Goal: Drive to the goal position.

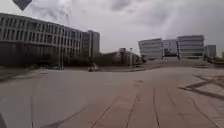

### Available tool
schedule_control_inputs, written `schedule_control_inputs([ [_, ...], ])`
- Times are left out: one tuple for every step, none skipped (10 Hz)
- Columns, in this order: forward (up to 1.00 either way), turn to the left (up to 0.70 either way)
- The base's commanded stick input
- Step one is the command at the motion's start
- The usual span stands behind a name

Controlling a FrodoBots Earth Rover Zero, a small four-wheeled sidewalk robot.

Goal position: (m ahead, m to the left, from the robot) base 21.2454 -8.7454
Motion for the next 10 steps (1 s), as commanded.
schedule_control_inputs([
  [0.7, -0.32],
  [0.7, -0.32],
  [0.7, -0.32],
  [0.7, -0.32],
  [0.7, -0.32],
  [0.7, -0.32],
  [0.7, -0.32],
  [0.7, -0.32],
  [0.7, -0.32],
  [0.7, -0.32],
])
